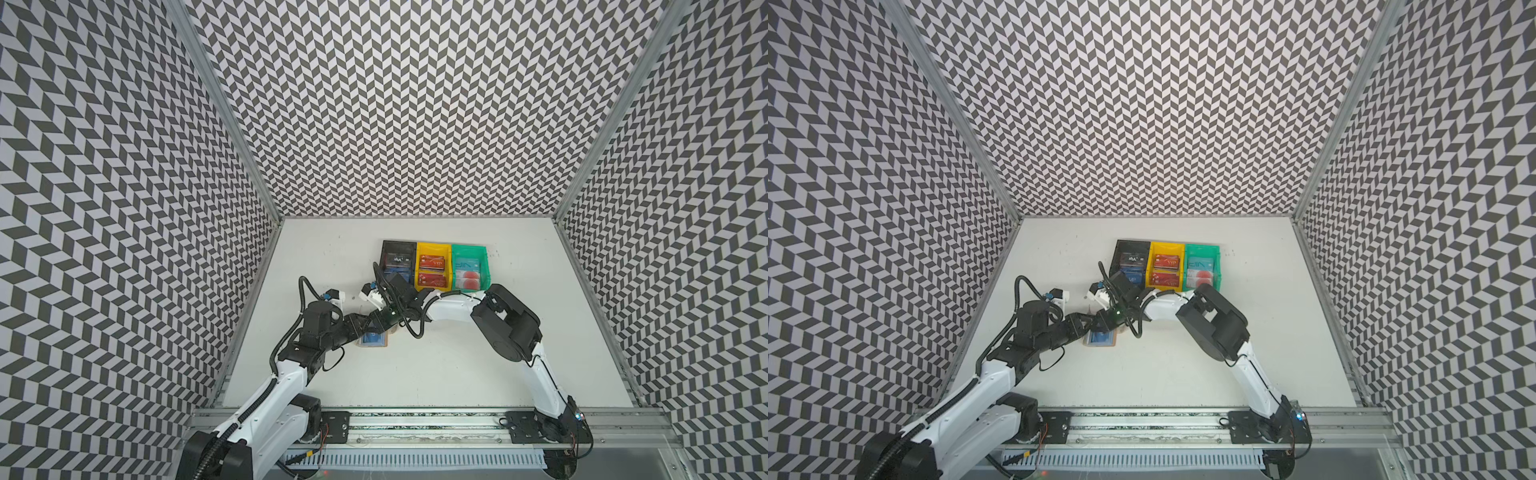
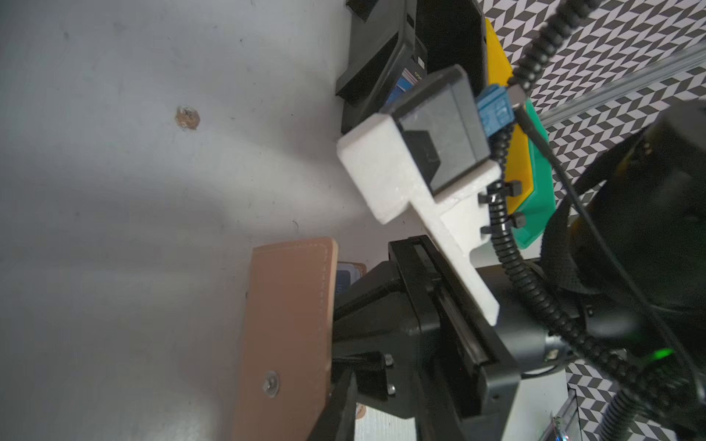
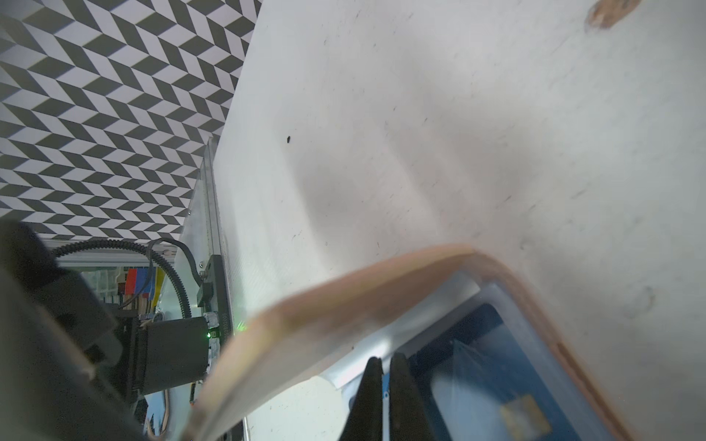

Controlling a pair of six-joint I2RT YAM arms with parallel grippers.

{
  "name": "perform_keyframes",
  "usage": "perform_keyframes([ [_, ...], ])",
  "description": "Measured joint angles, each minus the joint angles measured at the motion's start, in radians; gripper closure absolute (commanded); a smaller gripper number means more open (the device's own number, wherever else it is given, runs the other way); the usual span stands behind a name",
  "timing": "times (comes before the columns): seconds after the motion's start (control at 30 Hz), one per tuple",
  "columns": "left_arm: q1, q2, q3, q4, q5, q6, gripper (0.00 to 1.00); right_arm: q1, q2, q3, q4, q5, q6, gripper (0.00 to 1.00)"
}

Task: Take the credit cards out of the card holder
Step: Open the card holder at the center of the table.

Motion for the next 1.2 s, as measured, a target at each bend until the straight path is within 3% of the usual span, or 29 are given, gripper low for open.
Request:
perform_keyframes([
  [0.5, 0.000, 0.050, -0.011, -0.038, -0.089, 0.018, 0.71, -0.016, 0.000, -0.024, 0.024, 0.000, -0.019, 0.92],
  [1.2, 0.000, 0.160, -0.103, 0.089, -0.134, 0.022, 0.75, -0.060, -0.069, -0.145, 0.055, -0.004, -0.092, 0.92],
])
